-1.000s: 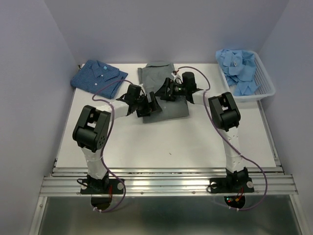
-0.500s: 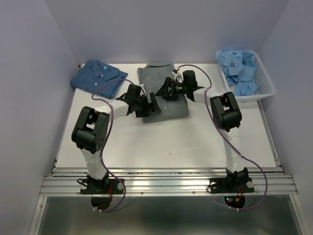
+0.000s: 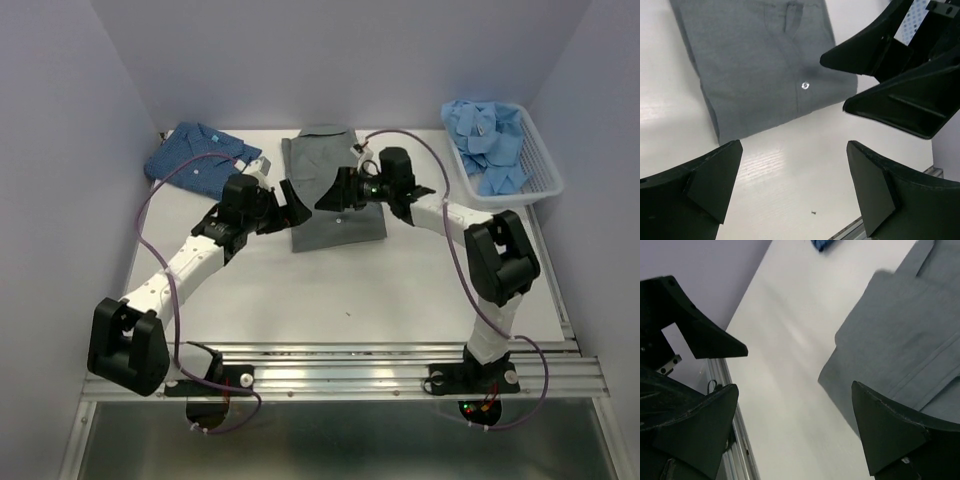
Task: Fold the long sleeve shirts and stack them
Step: Fold the shirt
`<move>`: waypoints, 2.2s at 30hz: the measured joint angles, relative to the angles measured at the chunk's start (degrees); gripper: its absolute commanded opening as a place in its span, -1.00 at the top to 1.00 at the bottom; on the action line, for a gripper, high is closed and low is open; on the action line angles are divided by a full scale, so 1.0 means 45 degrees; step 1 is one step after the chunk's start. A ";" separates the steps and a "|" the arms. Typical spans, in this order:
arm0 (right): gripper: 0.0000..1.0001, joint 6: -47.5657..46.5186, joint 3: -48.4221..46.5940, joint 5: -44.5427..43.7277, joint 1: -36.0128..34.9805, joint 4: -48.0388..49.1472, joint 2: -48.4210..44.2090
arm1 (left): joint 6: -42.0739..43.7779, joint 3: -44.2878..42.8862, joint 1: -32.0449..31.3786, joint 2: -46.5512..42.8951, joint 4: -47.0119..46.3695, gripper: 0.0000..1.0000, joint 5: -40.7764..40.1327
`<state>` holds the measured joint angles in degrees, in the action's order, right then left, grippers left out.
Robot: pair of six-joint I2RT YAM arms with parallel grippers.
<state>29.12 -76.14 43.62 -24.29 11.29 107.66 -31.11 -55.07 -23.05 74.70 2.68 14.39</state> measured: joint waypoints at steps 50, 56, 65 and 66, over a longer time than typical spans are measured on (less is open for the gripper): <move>-1.00 0.4711 0.3502 -0.7125 -0.4129 0.4240 -0.1345 | -0.5309 0.7640 0.1127 -0.8971 0.4012 -0.97 -0.1195; -1.00 0.3123 0.3152 -0.7533 -0.2861 0.1690 -0.1345 | -0.7125 0.9661 0.0695 -0.8767 0.2356 -0.97 -0.0287; -1.00 0.1758 0.2098 -0.7344 -0.2404 0.0427 -0.1729 | -1.0044 1.0244 -0.1413 -0.7140 -0.0248 -0.75 -0.1462; -1.00 0.1681 0.2098 -0.7266 -0.2322 0.0379 -0.1753 | -1.0210 1.0122 -0.1467 -0.6819 -0.0364 -0.73 -0.1579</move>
<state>36.69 -66.70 10.92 -34.74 12.99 99.77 -77.06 -9.52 -29.65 44.01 1.04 7.29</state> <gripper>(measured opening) 0.998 0.899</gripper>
